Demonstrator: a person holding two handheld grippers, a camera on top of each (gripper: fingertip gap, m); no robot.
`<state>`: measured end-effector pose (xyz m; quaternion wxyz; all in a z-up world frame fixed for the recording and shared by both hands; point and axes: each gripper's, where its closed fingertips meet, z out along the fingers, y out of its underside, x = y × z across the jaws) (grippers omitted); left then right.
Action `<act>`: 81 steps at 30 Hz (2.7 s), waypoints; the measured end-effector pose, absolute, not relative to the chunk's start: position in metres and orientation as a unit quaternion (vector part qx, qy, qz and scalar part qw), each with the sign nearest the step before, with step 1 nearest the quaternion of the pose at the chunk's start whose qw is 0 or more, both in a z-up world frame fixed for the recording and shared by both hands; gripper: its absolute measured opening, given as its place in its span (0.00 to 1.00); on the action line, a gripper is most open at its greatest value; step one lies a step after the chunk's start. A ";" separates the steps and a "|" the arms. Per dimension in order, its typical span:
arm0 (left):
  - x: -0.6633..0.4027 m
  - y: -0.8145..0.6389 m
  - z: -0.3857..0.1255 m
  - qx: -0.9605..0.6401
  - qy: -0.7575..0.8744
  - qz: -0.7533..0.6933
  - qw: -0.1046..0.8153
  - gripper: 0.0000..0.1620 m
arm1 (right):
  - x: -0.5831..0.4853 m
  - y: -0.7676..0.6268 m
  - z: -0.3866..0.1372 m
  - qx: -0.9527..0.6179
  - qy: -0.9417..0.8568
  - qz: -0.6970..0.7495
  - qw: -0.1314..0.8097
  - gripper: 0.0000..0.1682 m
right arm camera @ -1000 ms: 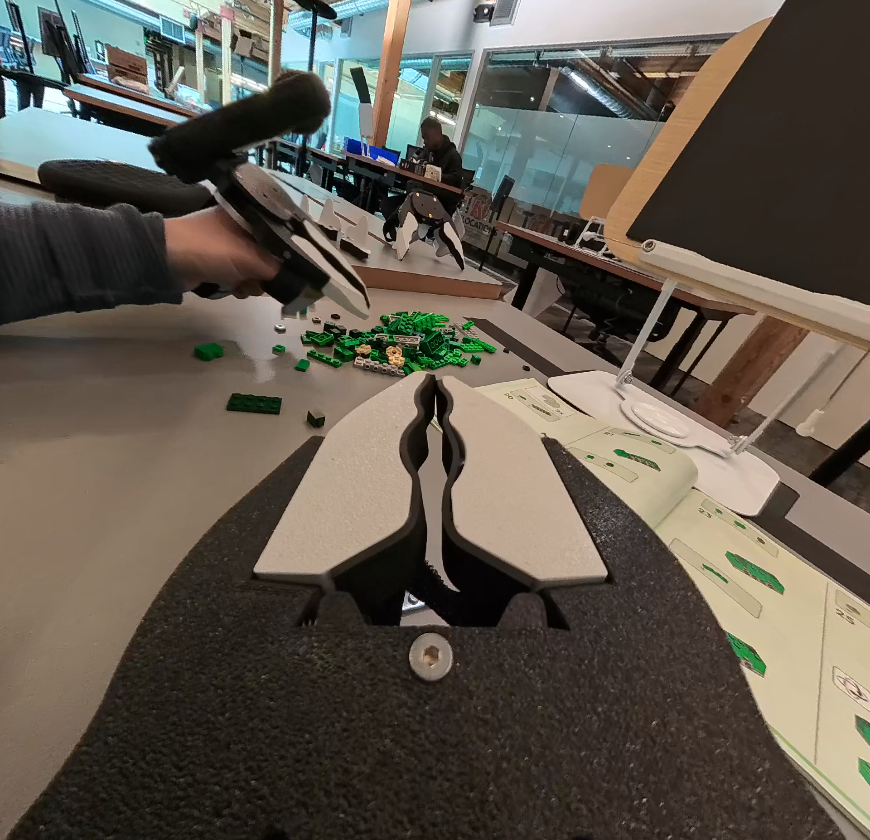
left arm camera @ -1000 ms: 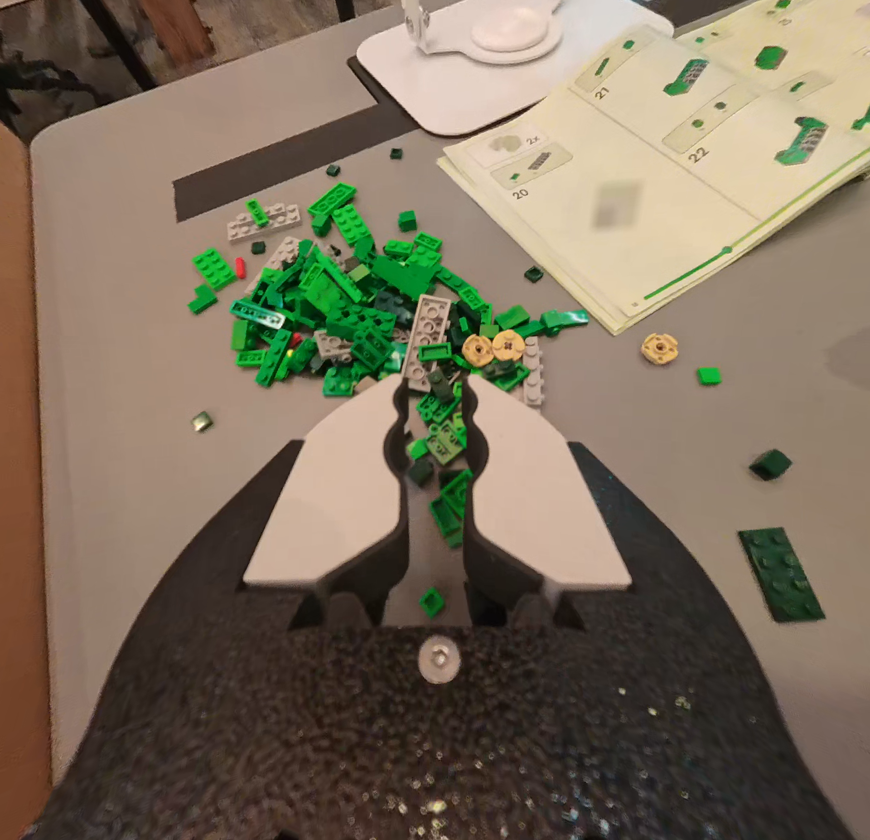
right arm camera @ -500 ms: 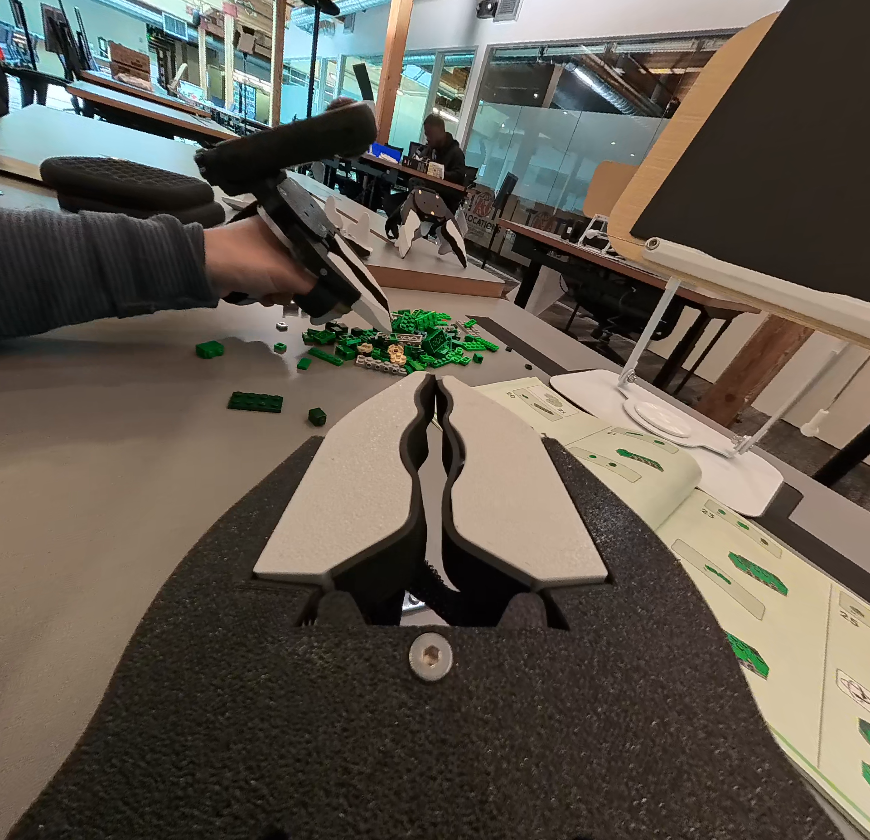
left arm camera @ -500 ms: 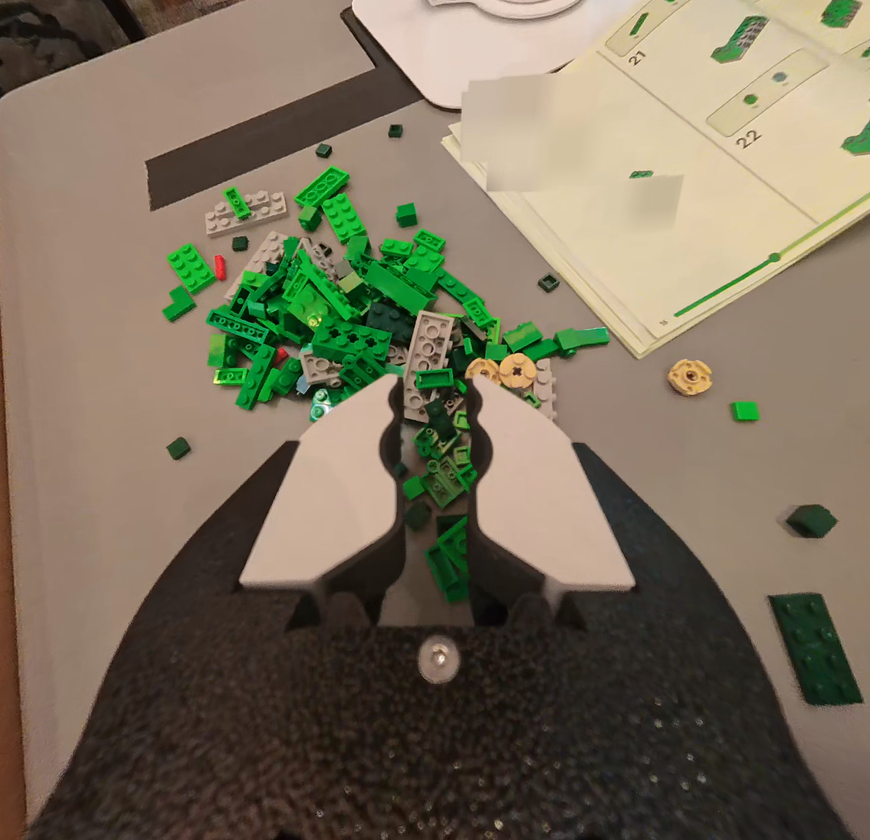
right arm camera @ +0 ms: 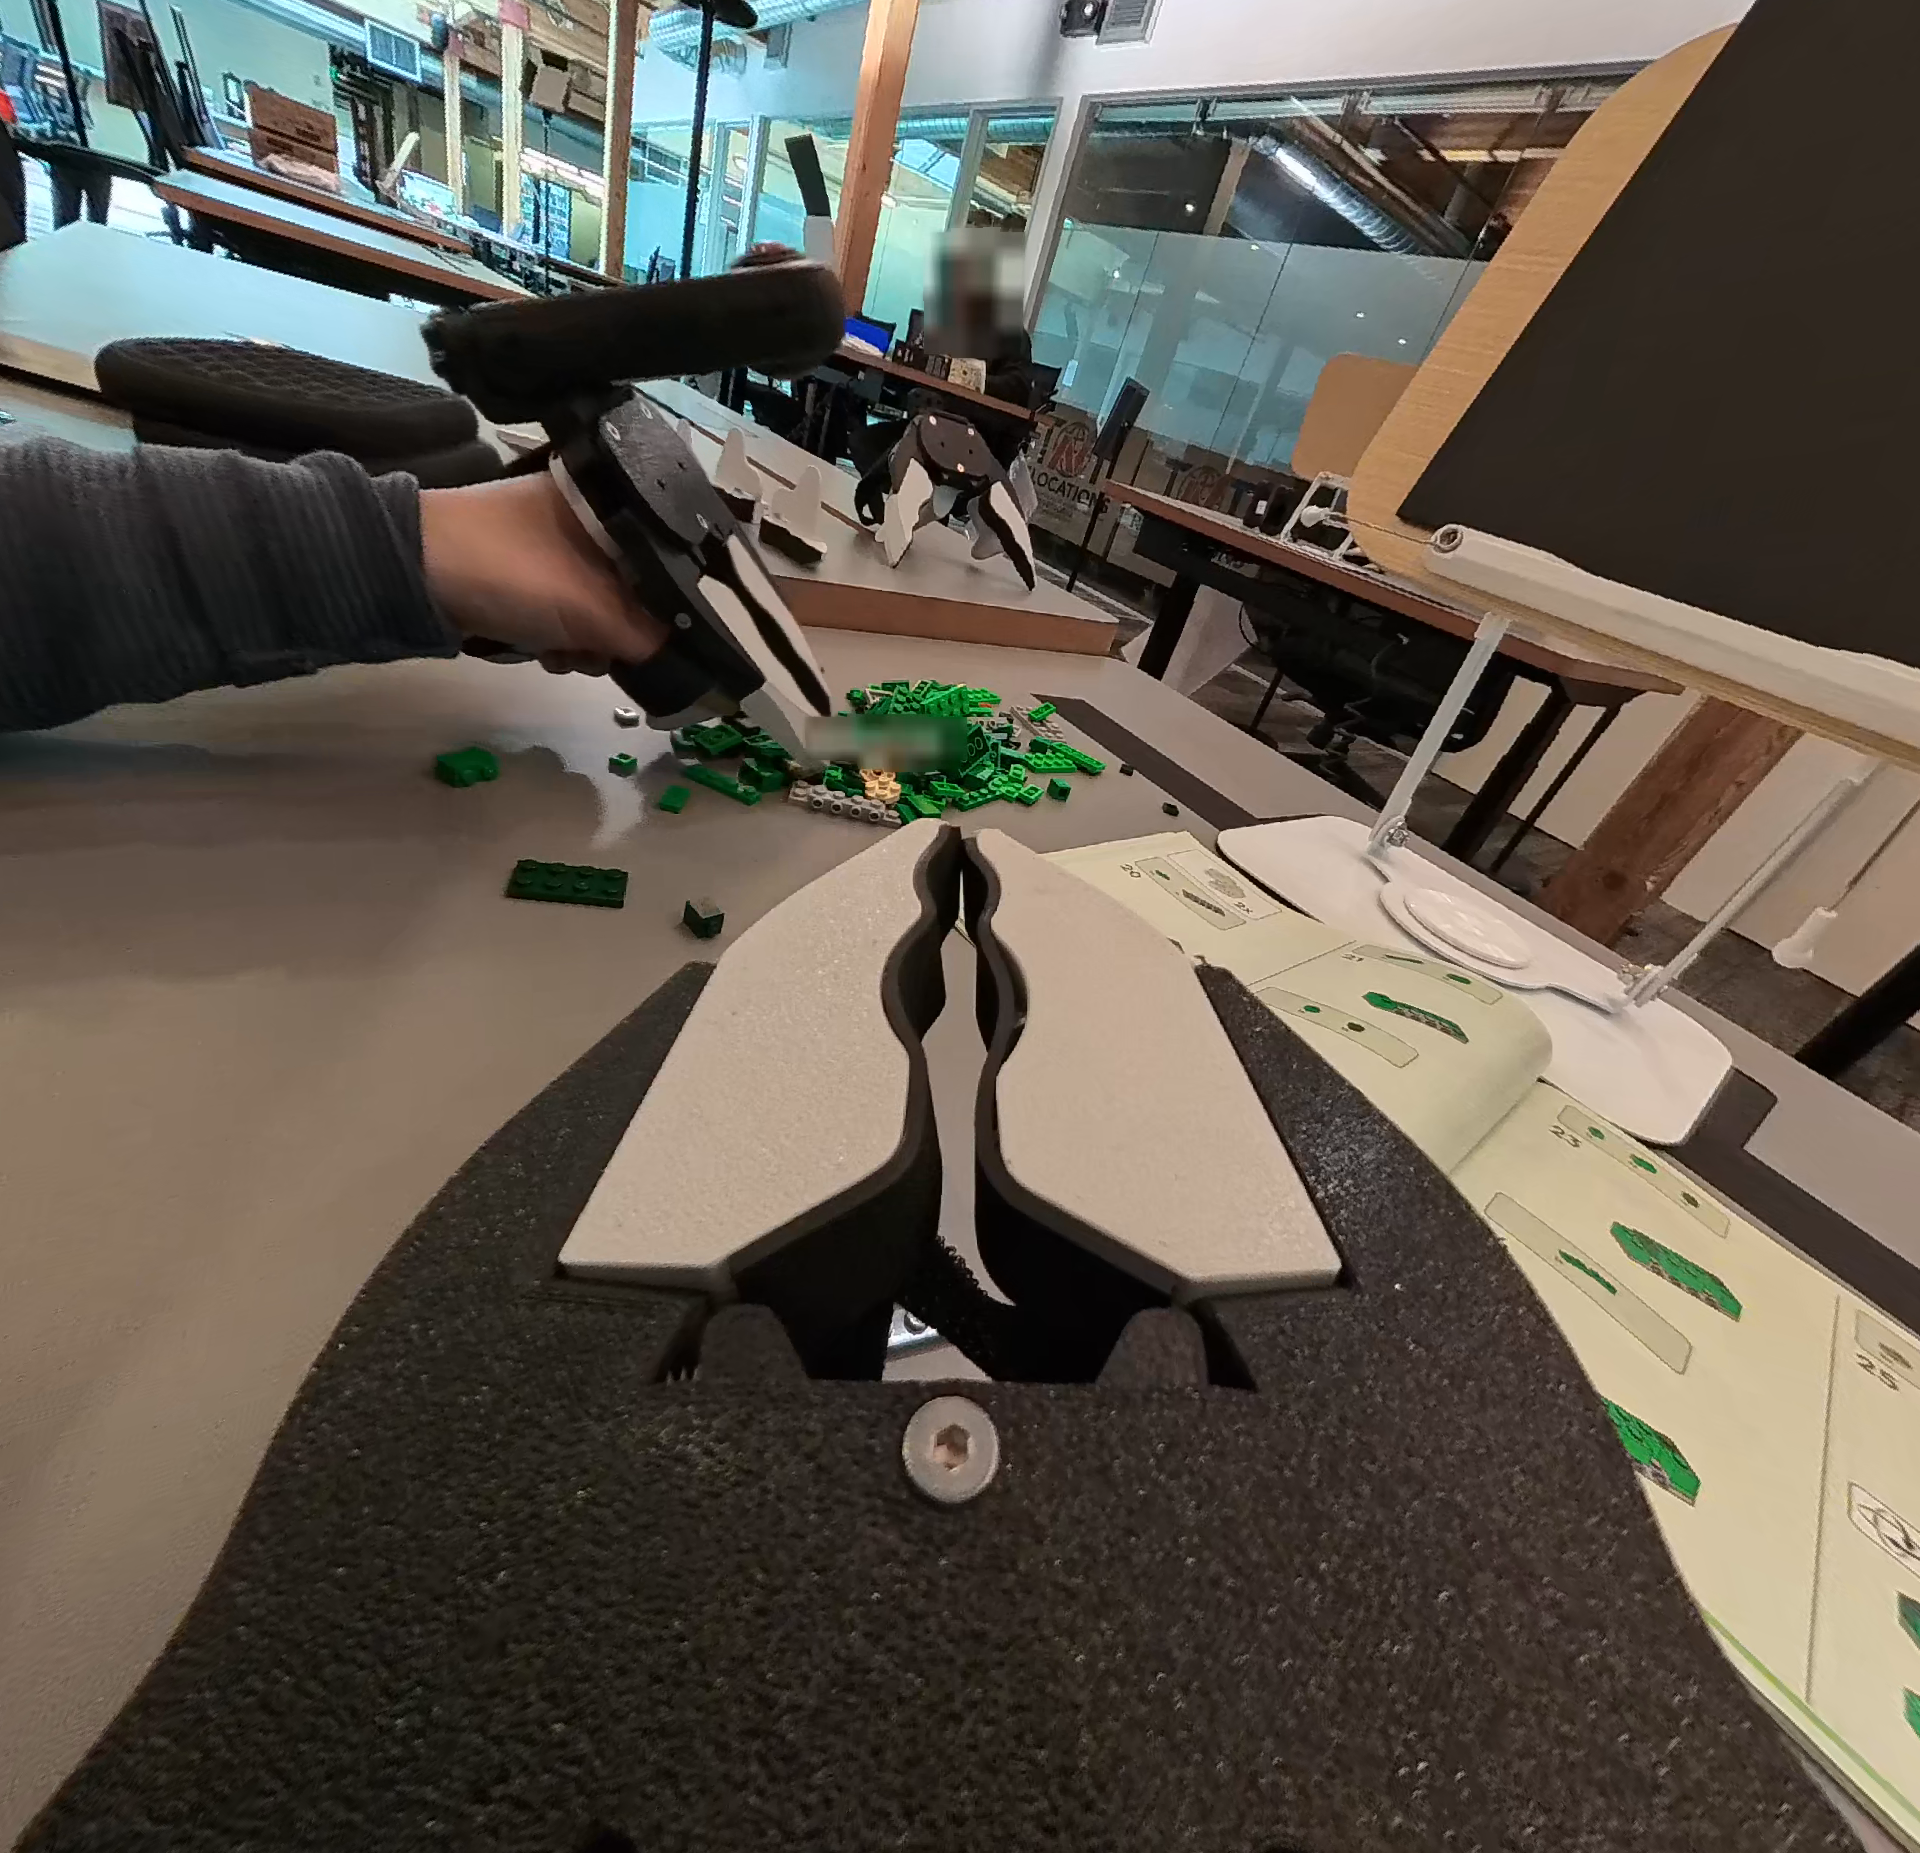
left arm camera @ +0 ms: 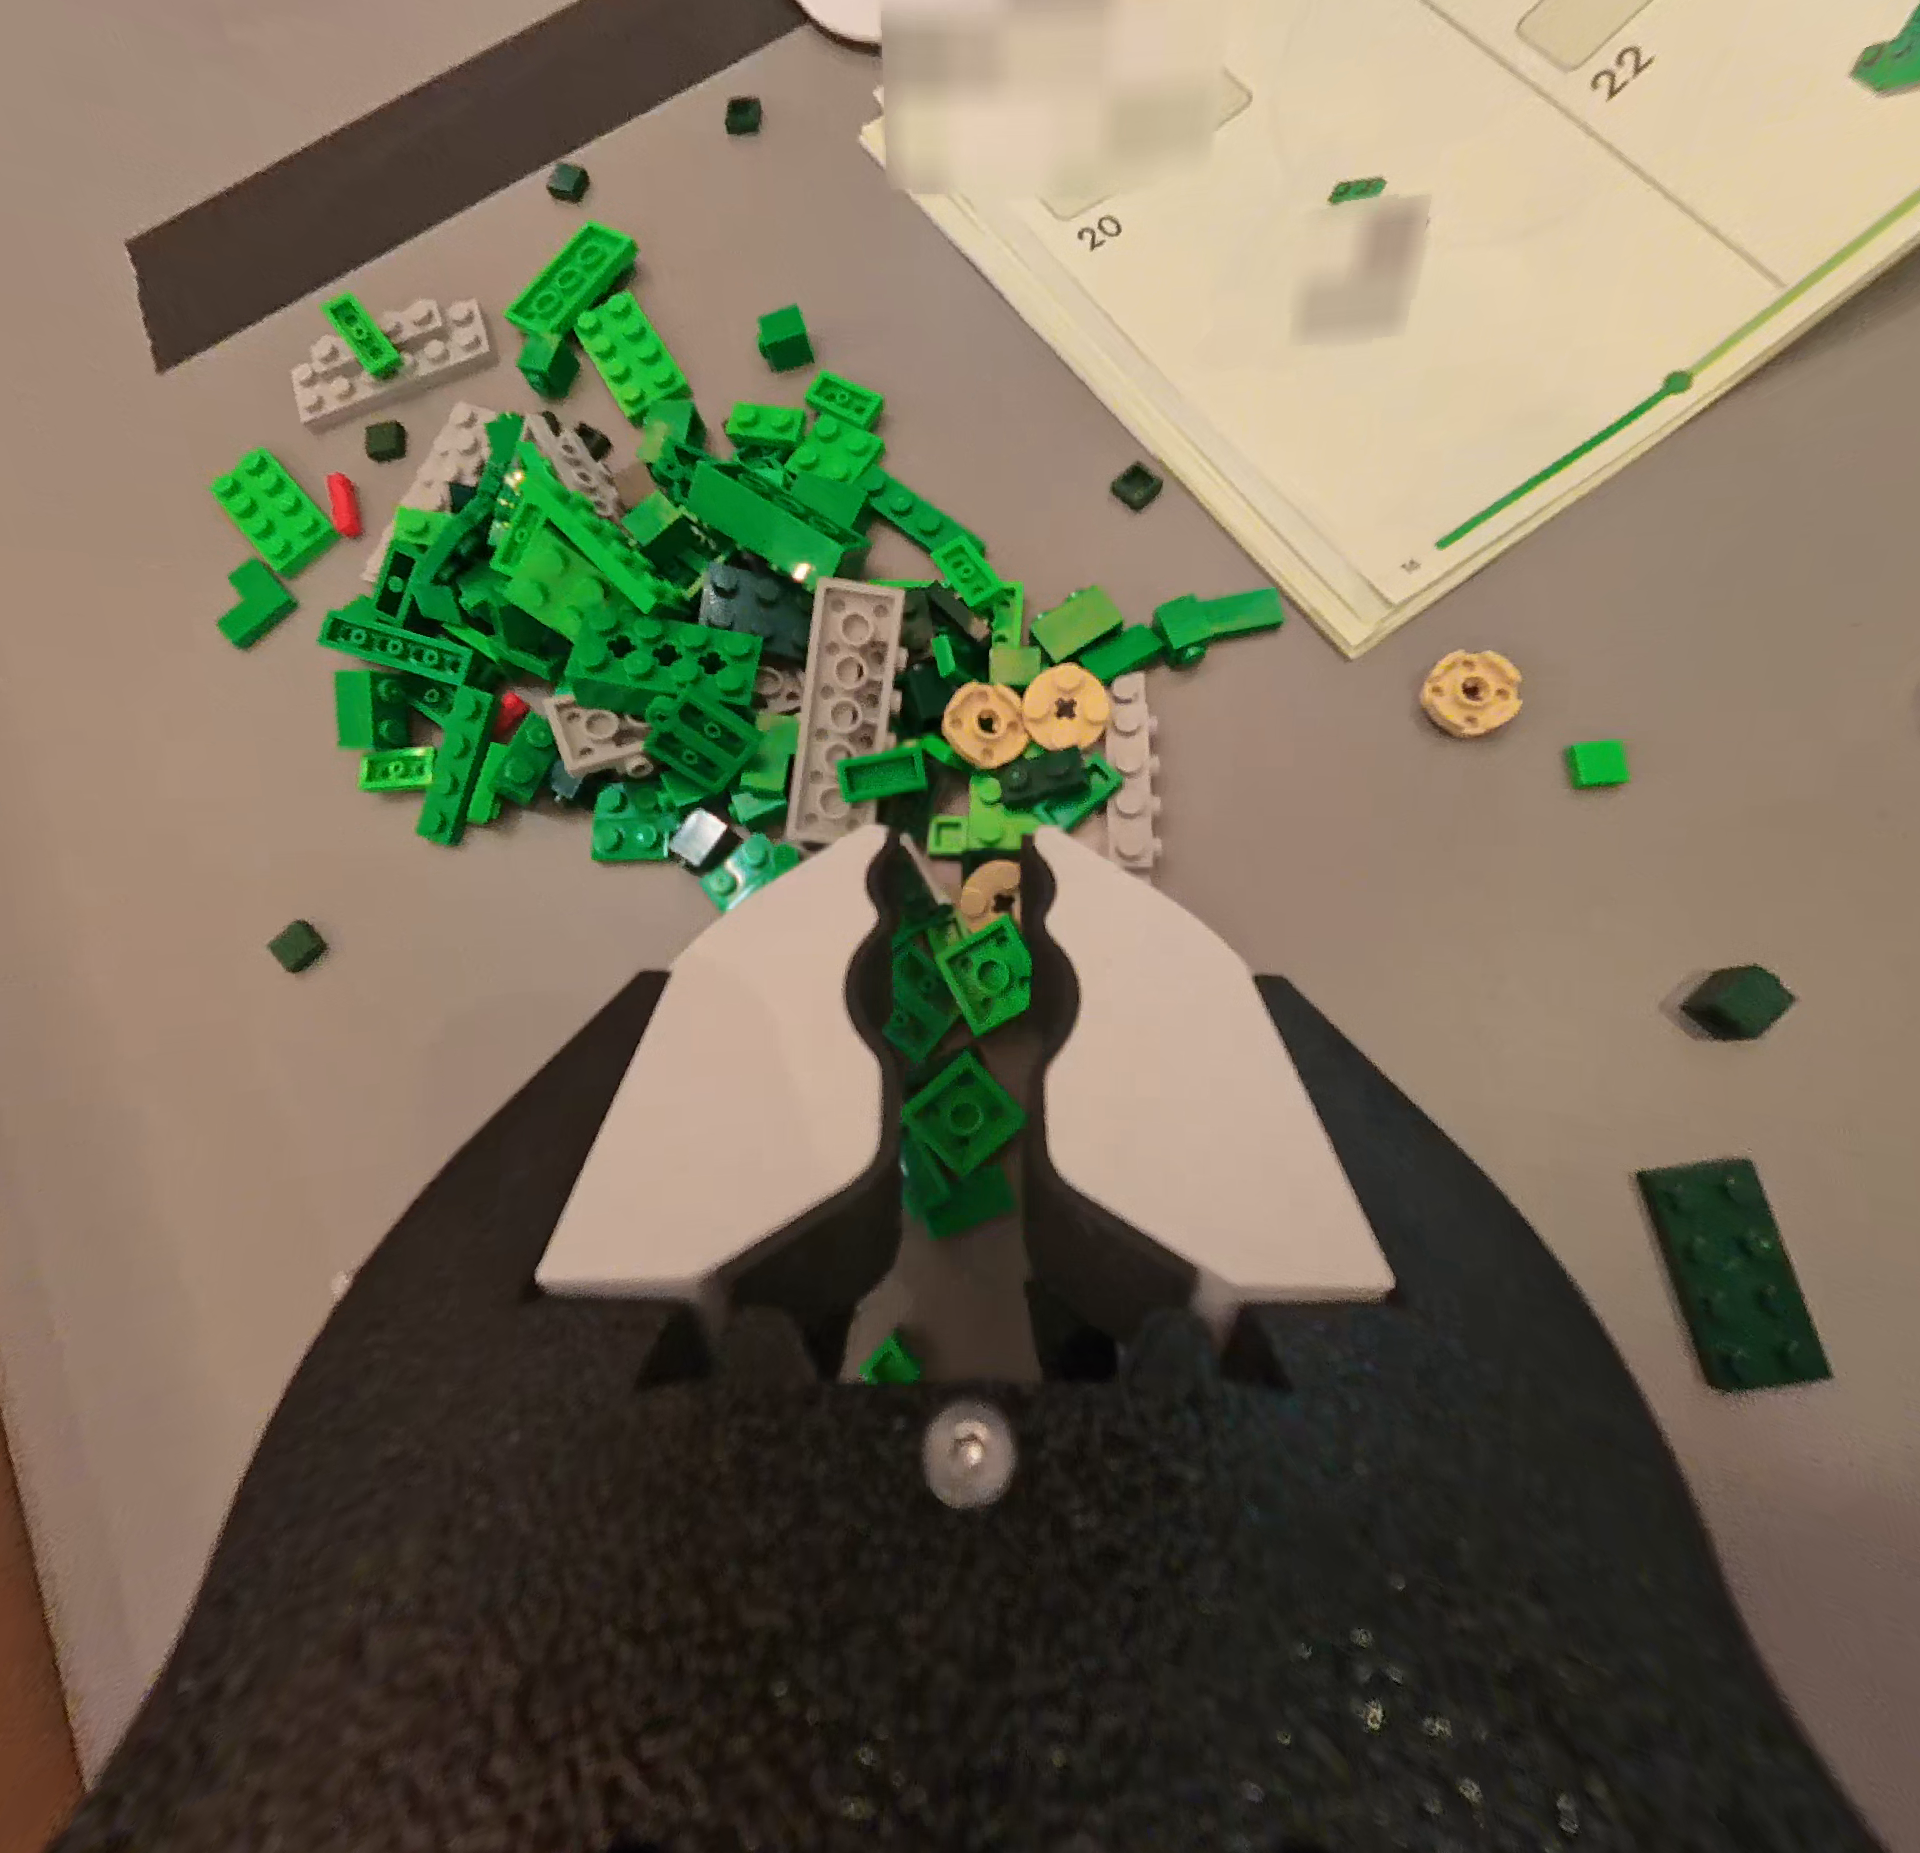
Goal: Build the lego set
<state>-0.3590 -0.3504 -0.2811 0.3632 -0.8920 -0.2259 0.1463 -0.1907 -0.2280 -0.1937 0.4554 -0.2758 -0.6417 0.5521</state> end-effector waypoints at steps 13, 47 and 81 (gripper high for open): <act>-0.392 -0.406 -0.218 -0.768 -0.295 0.287 0.490 0.08 | -0.189 -0.229 -0.192 -0.270 -0.639 0.556 0.459 0.00; -0.410 -0.446 -0.227 -0.731 -0.329 0.332 0.497 0.03 | -0.187 -0.231 -0.193 -0.261 -0.643 0.552 0.462 0.00; -0.283 -0.365 -0.289 -0.908 -0.192 0.101 0.358 0.14 | -0.188 -0.230 -0.194 -0.265 -0.644 0.551 0.459 0.00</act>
